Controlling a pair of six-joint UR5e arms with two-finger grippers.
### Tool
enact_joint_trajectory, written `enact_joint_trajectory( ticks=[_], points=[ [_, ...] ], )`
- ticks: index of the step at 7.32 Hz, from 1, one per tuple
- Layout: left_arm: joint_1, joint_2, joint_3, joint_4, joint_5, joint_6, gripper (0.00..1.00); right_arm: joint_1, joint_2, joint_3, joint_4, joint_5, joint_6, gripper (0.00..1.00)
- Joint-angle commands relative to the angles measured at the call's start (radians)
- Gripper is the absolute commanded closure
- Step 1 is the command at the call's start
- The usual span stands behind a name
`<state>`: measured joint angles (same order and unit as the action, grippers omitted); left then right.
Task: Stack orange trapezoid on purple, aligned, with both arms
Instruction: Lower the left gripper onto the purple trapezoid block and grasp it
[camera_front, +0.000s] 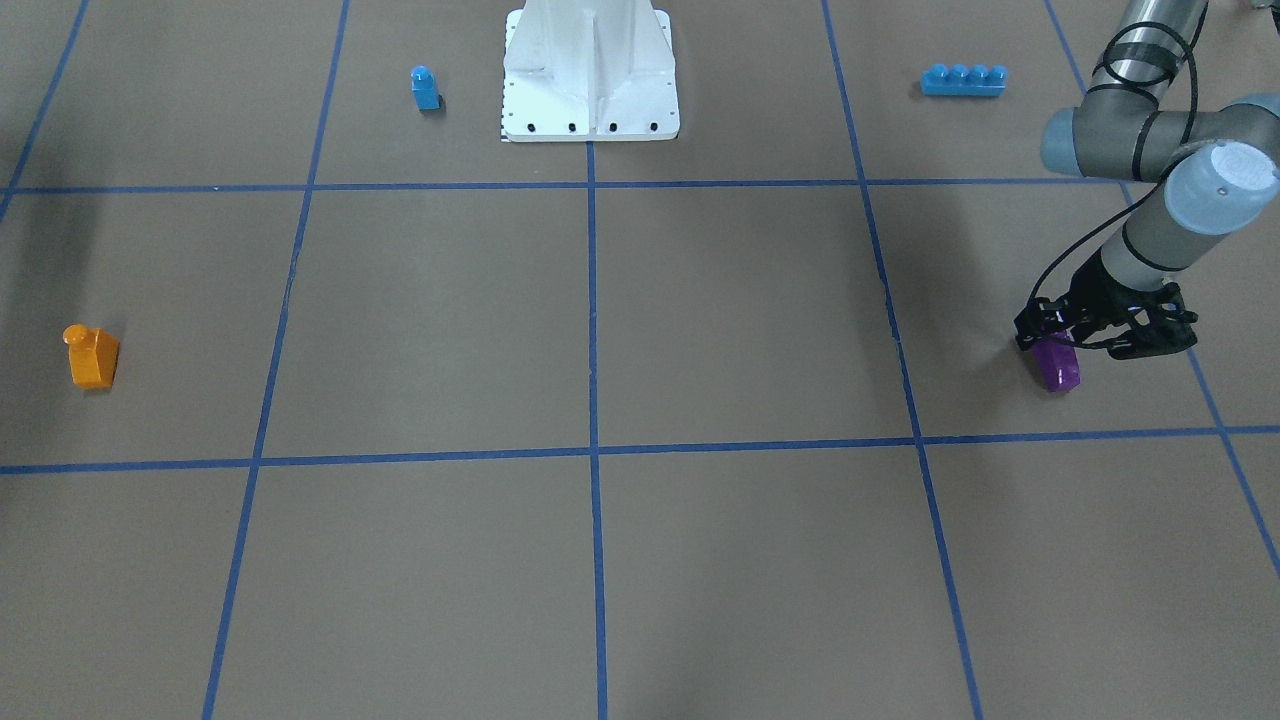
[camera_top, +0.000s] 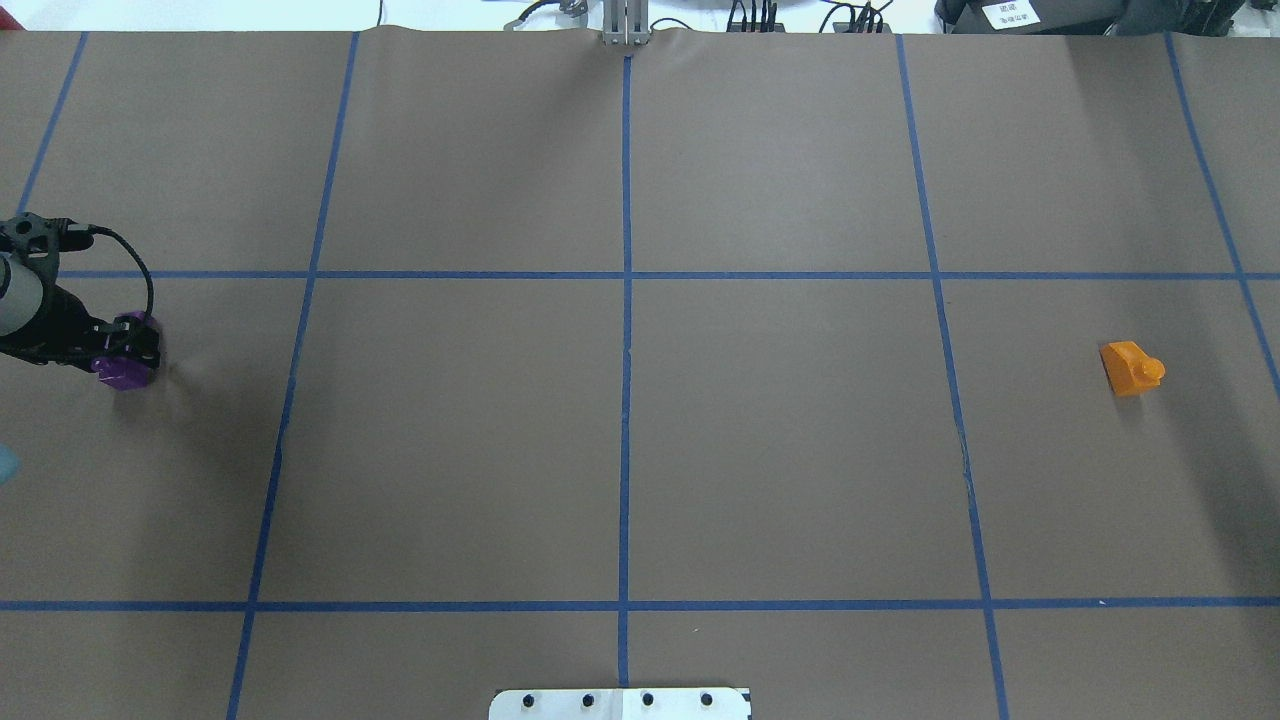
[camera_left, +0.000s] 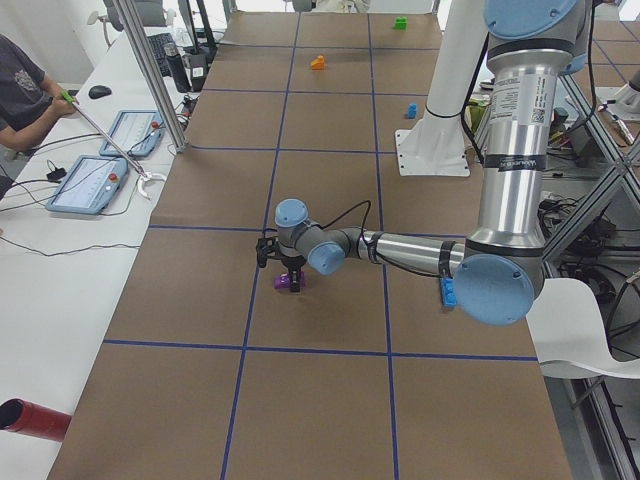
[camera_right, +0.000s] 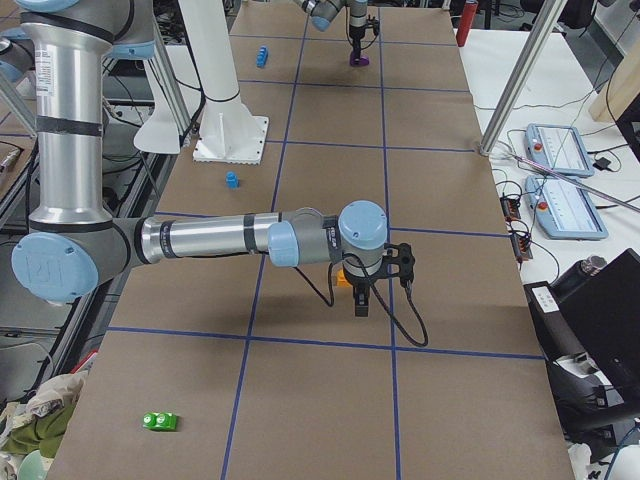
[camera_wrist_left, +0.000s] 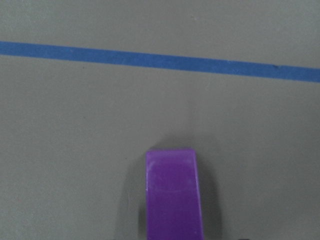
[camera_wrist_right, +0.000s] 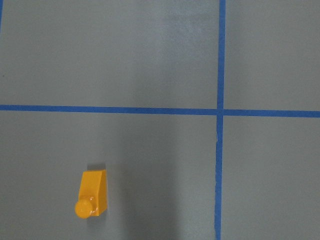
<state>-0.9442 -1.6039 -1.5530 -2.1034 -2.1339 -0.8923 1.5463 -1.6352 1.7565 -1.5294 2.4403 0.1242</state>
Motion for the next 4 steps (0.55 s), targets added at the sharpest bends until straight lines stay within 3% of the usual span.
enact_joint_trajectory(
  ticks=[1, 4],
  points=[
    [0.001, 0.01, -0.013, 0.0, 0.0, 0.007, 1.0, 0.0, 0.0, 0.0, 0.0, 0.0, 0.0, 0.0],
    [0.004, 0.015, -0.163, 0.009, -0.006, 0.007, 1.0, 0.0, 0.002, 0.004, 0.0, 0.0, 0.02, 0.0]
  ],
)
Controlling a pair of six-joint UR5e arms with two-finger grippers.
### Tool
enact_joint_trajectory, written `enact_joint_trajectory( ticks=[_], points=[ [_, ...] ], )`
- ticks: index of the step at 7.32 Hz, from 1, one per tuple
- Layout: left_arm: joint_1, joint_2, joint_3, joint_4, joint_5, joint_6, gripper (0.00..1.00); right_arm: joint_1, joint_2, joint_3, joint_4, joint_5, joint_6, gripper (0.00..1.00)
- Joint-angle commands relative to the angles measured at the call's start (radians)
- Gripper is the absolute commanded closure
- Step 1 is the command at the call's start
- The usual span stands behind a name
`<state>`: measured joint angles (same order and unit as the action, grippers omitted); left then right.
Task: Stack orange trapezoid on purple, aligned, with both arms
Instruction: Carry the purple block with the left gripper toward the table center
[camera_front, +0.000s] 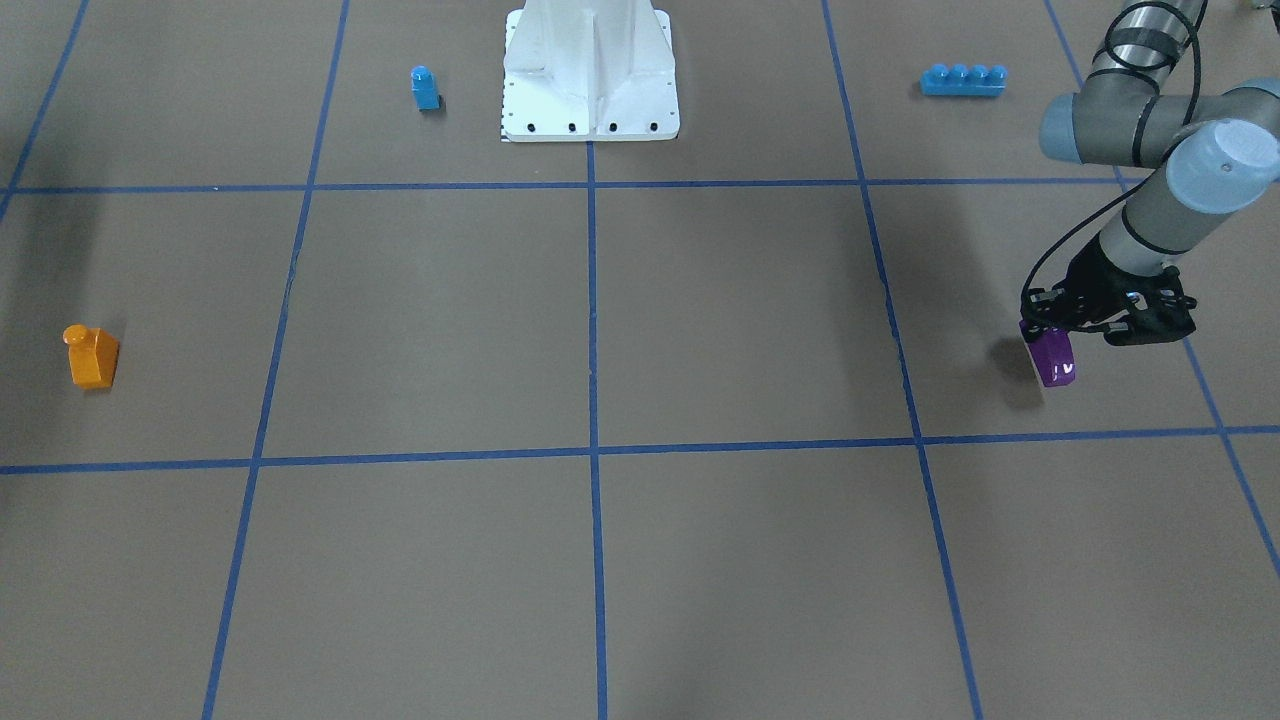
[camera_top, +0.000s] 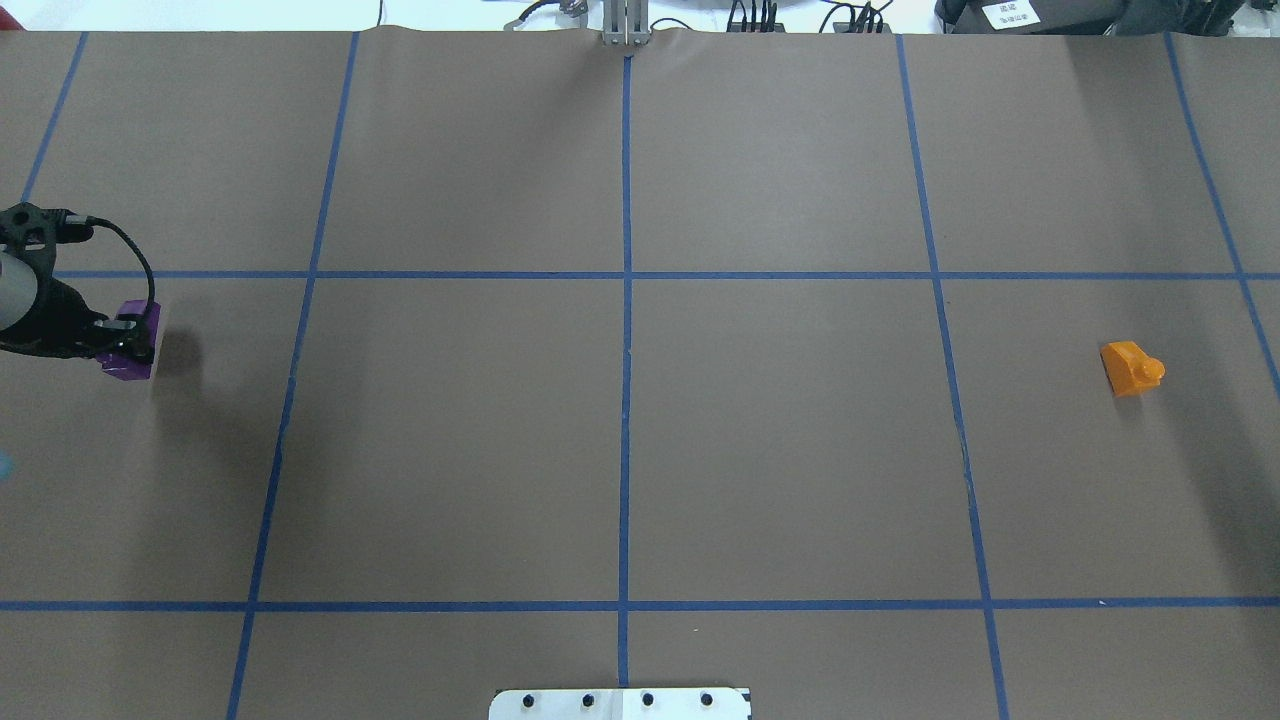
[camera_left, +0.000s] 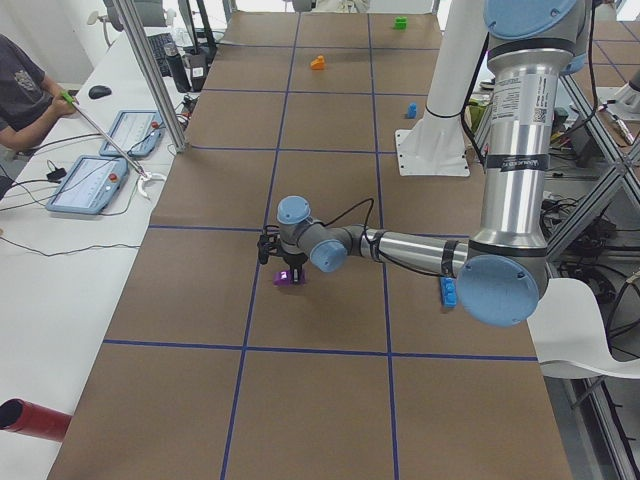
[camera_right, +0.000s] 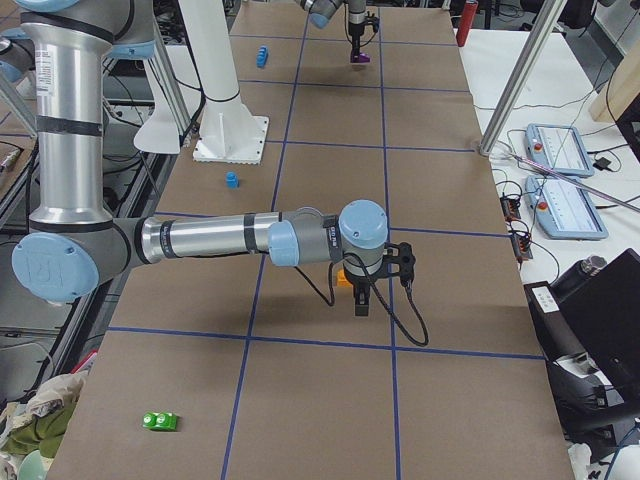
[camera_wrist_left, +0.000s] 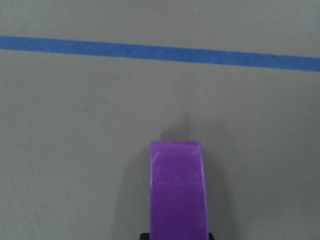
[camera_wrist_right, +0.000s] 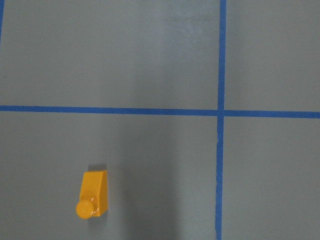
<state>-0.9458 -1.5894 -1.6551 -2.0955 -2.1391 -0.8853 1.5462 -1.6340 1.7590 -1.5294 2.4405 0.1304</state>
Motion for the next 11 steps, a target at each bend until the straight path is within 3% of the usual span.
enact_joint_trajectory(
  ticks=[1, 4, 6, 7, 8, 11],
  points=[
    [0.007, -0.009, -0.086, 0.002, 0.005, 0.003, 1.0, 0.0, 0.0, 0.0, 0.0, 0.0, 0.017, 0.0],
    [0.03, -0.128, -0.098, 0.024, 0.036, 0.184, 1.0, 0.0, -0.001, -0.006, -0.002, 0.003, 0.017, 0.0],
    [0.044, -0.342, -0.1, 0.261, 0.057, 0.296, 1.0, 0.0, -0.001, -0.006, -0.002, 0.002, 0.017, 0.0],
    [0.082, -0.448, -0.089, 0.375, 0.114, 0.339, 1.0, 0.0, -0.001, -0.006, 0.0, 0.002, 0.017, 0.0],
    [0.132, -0.551, -0.042, 0.435, 0.158, 0.359, 1.0, 0.0, -0.001, -0.006, 0.0, 0.002, 0.02, 0.0],
    [0.235, -0.797, 0.201, 0.425, 0.202, 0.39, 1.0, 0.0, 0.0, -0.003, 0.0, 0.003, 0.021, 0.0]
  ],
)
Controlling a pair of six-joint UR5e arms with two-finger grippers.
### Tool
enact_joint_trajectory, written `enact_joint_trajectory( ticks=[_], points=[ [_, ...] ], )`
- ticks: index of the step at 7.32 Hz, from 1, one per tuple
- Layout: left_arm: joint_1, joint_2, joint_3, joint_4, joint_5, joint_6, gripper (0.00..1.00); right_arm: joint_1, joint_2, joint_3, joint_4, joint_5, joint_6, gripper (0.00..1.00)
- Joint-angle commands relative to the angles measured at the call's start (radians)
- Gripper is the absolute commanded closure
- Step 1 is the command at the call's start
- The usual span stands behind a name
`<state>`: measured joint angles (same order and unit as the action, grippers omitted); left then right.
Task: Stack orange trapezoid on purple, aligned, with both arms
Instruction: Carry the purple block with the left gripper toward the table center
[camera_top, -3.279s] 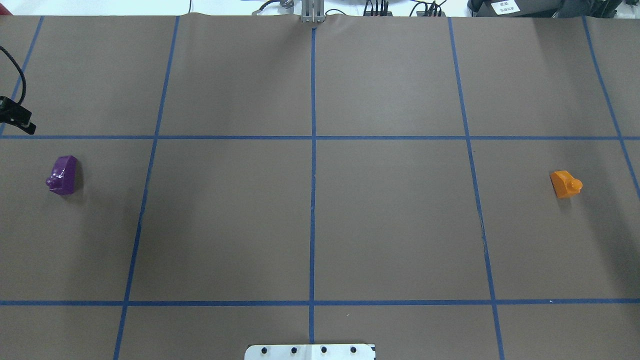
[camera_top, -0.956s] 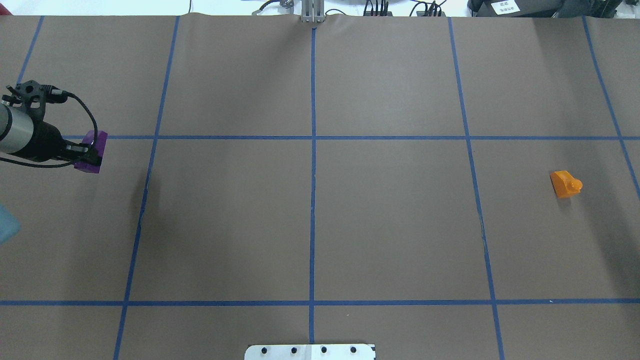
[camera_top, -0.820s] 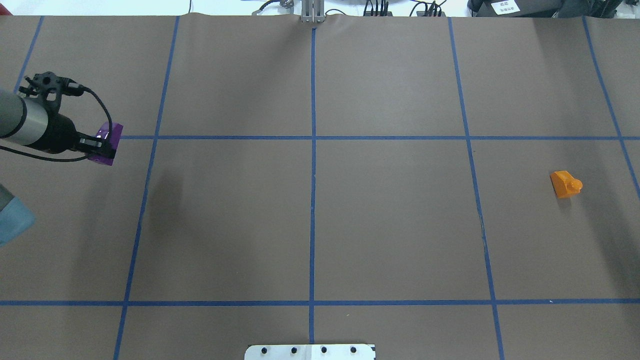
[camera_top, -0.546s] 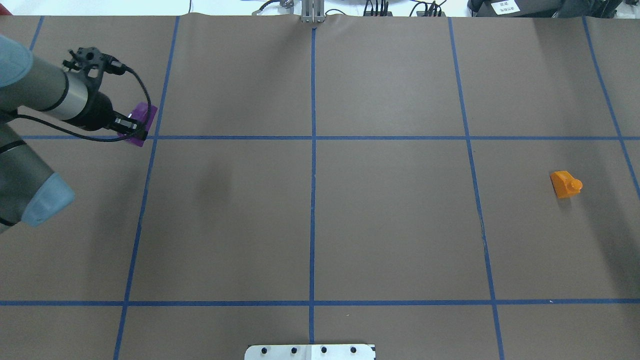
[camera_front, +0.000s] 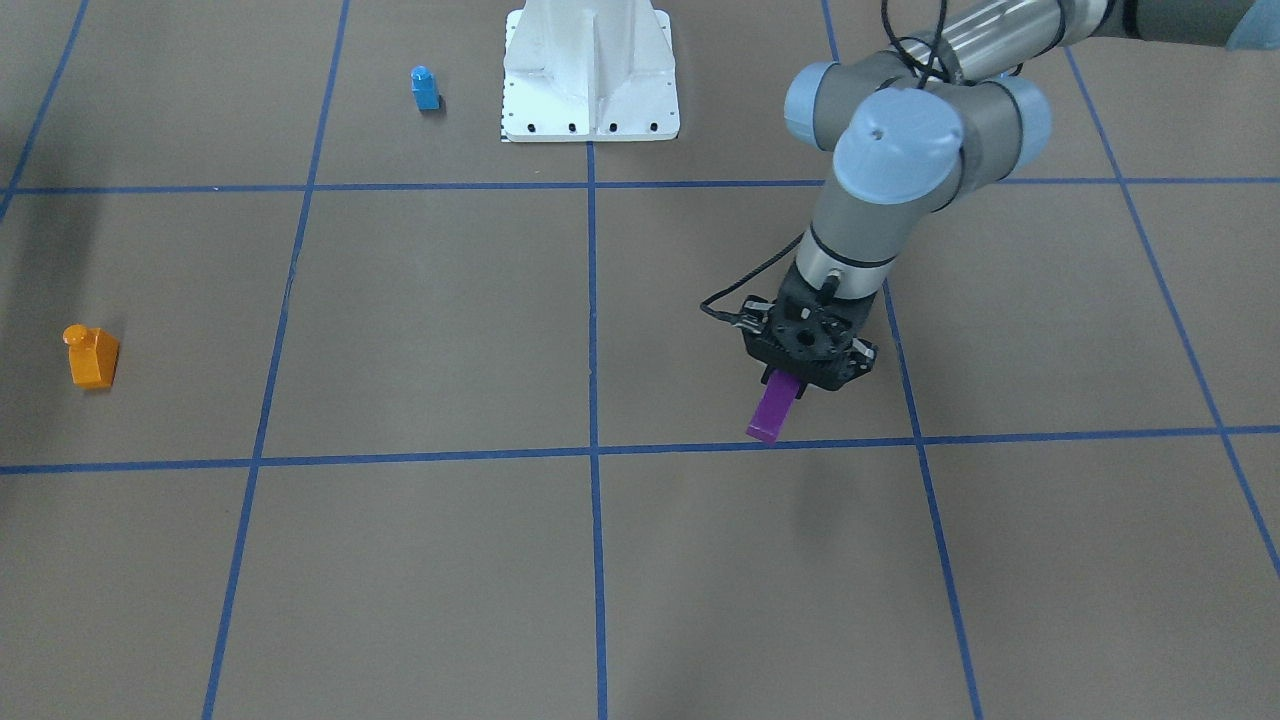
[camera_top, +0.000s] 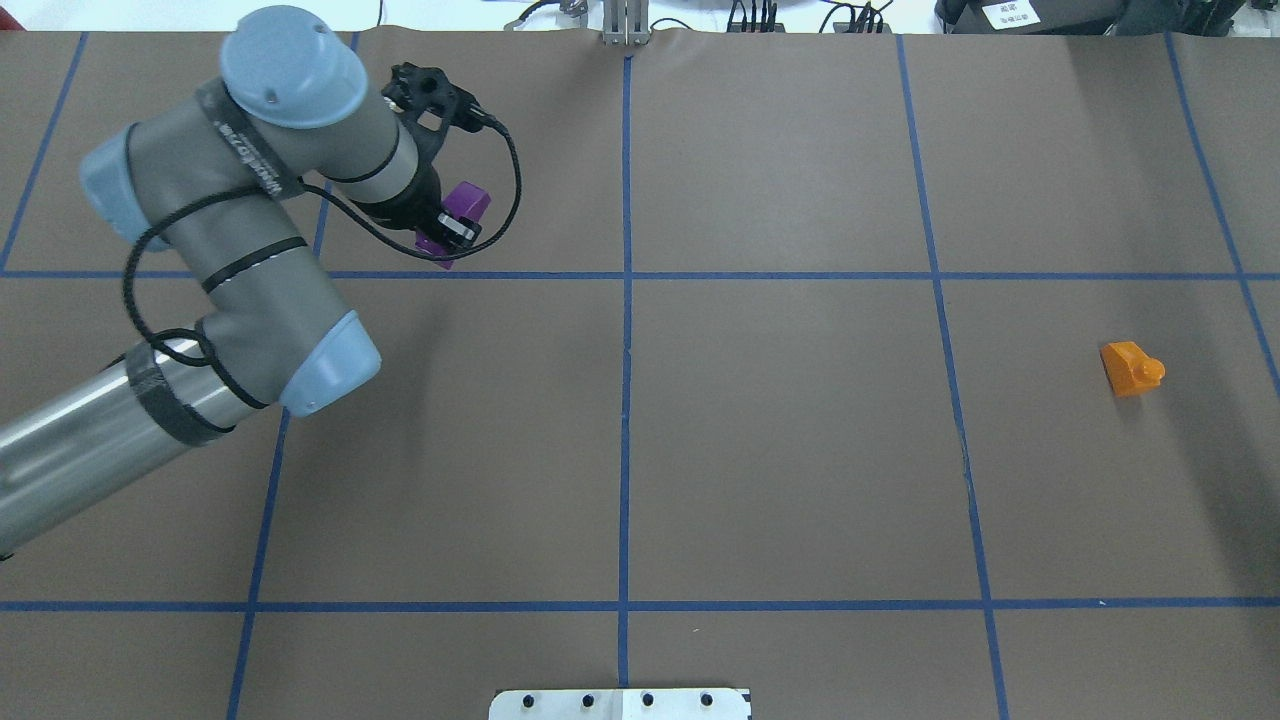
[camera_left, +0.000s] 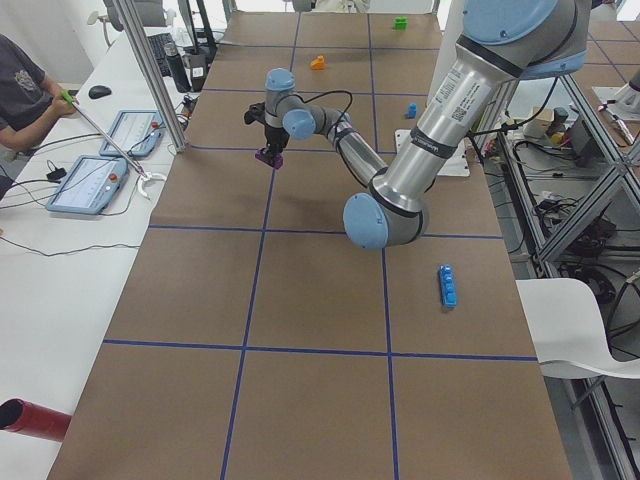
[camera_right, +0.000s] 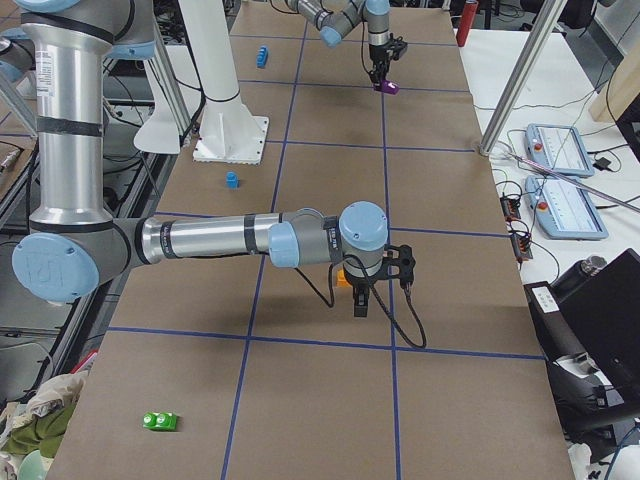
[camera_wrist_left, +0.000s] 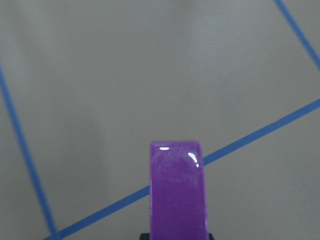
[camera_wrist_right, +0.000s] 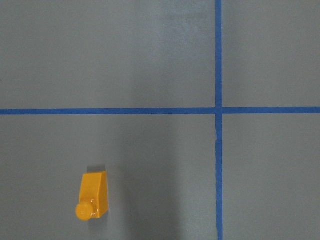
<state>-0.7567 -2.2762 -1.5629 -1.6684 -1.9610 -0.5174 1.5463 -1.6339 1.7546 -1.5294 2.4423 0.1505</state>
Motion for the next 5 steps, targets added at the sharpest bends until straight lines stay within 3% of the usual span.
enact_joint_trajectory(
  ticks=[1, 5],
  points=[
    [0.069, -0.177, 0.192, -0.004, 0.024, 0.048, 1.0, 0.0, 0.0, 0.003, 0.0, 0.003, 0.001, 0.0],
    [0.152, -0.229, 0.303, -0.066, 0.034, 0.045, 1.0, -0.005, 0.0, 0.006, 0.0, 0.006, 0.001, 0.0]
  ],
)
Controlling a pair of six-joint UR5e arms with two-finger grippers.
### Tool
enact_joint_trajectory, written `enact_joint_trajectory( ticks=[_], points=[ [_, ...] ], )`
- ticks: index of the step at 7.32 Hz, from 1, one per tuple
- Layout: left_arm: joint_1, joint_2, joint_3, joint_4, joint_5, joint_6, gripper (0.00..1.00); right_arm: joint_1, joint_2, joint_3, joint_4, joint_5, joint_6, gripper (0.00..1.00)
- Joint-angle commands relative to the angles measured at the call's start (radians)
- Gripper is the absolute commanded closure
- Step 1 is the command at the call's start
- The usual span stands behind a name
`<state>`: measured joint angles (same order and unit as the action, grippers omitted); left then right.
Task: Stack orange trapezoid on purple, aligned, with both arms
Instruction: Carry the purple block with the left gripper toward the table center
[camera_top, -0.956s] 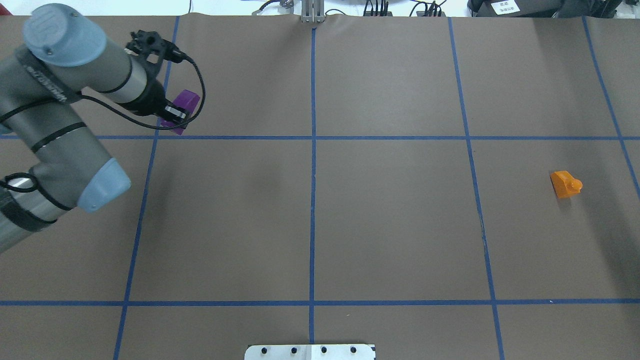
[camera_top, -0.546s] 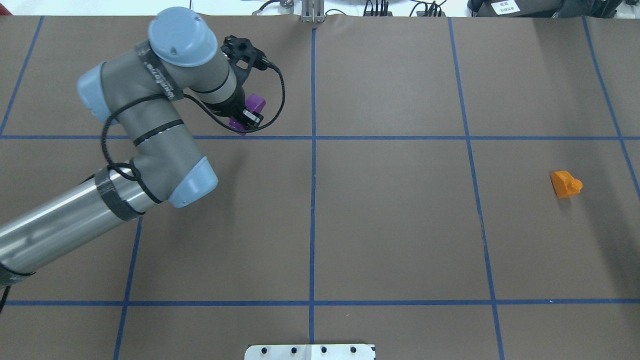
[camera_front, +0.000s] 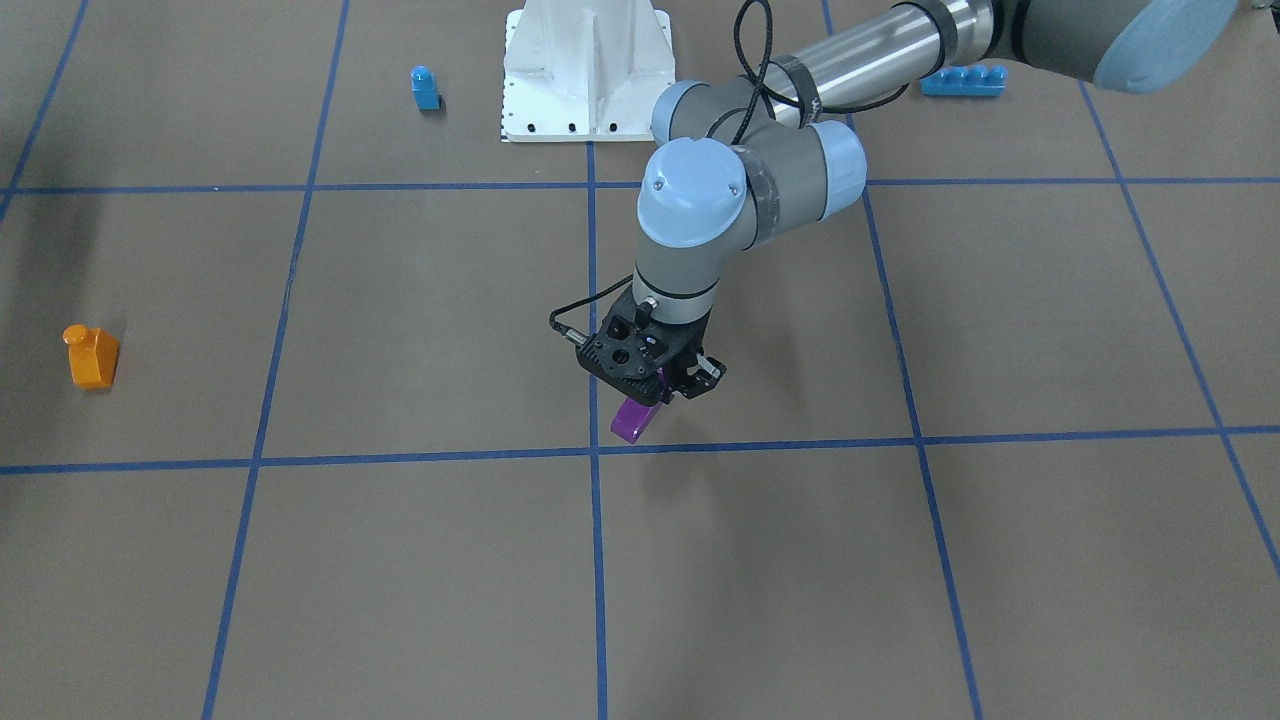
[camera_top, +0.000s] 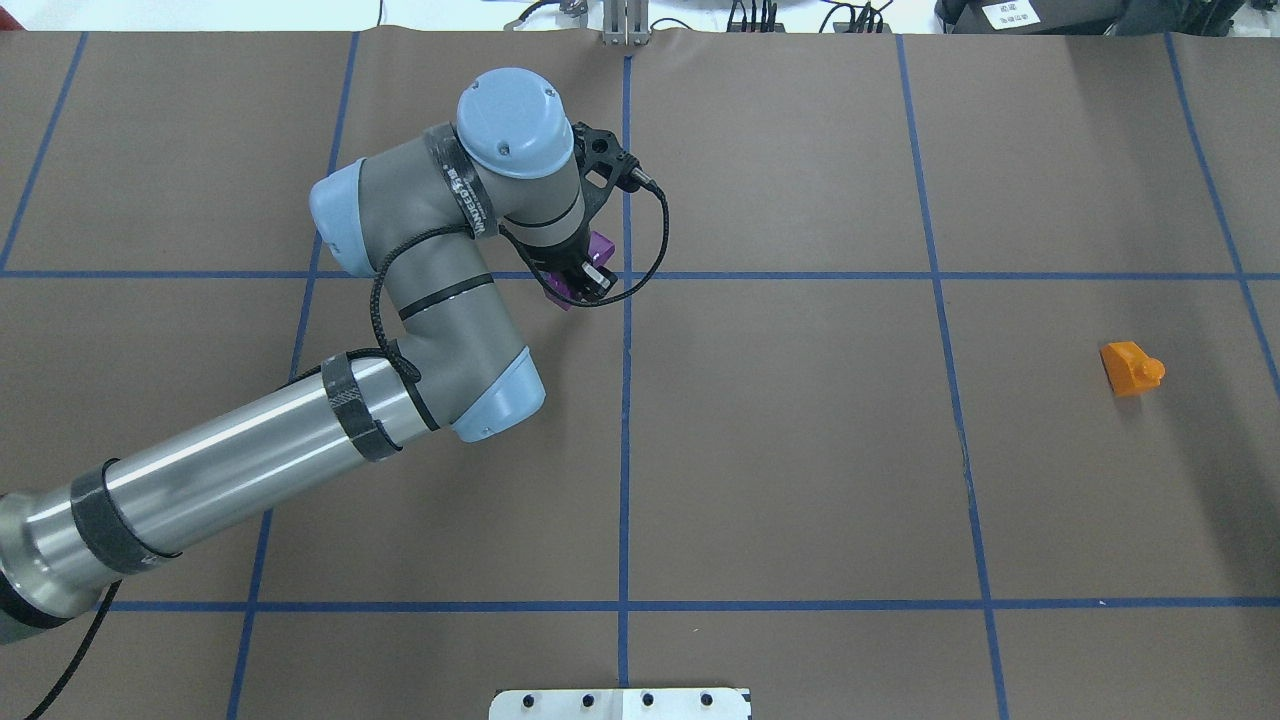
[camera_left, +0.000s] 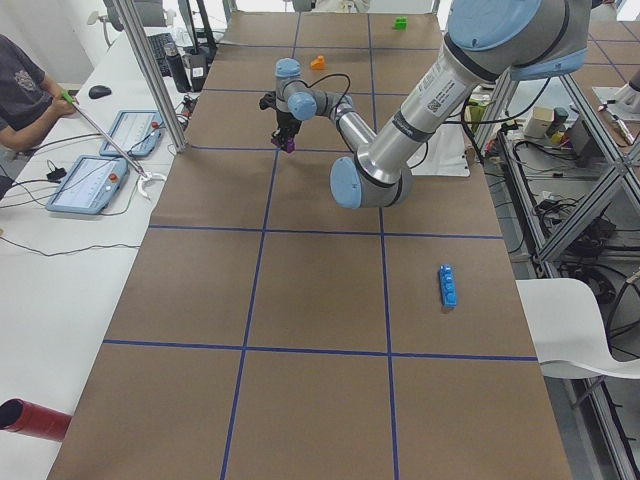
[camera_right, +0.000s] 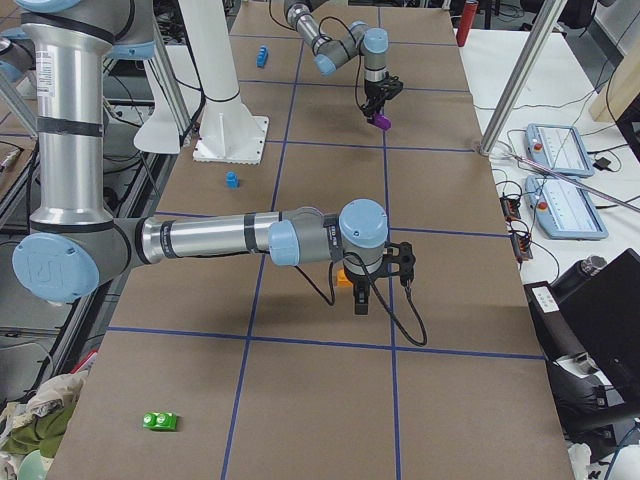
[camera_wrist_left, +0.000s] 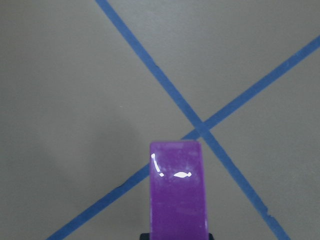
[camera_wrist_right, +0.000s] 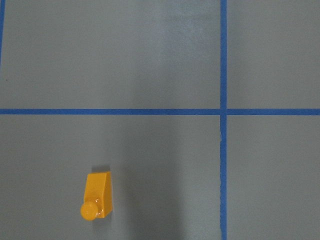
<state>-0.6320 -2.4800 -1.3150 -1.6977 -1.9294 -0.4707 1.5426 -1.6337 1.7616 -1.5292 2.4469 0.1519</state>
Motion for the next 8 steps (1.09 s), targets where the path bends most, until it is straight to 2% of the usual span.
enact_joint_trajectory(
  ticks=[1, 5, 7, 8],
  points=[
    [0.035, -0.043, 0.089, -0.057, 0.003, -0.005, 1.0, -0.001, 0.0, -0.001, 0.0, 0.001, 0.002, 0.0],
    [0.066, -0.051, 0.103, -0.06, 0.033, -0.003, 1.0, -0.003, 0.0, -0.004, -0.003, 0.001, 0.002, 0.0],
    [0.075, -0.088, 0.138, -0.059, 0.041, -0.005, 1.0, -0.003, 0.0, -0.004, -0.003, 0.001, 0.002, 0.0],
    [0.078, -0.091, 0.141, -0.059, 0.041, -0.005, 0.9, -0.003, 0.0, -0.004, -0.002, 0.001, 0.002, 0.0]
  ],
)
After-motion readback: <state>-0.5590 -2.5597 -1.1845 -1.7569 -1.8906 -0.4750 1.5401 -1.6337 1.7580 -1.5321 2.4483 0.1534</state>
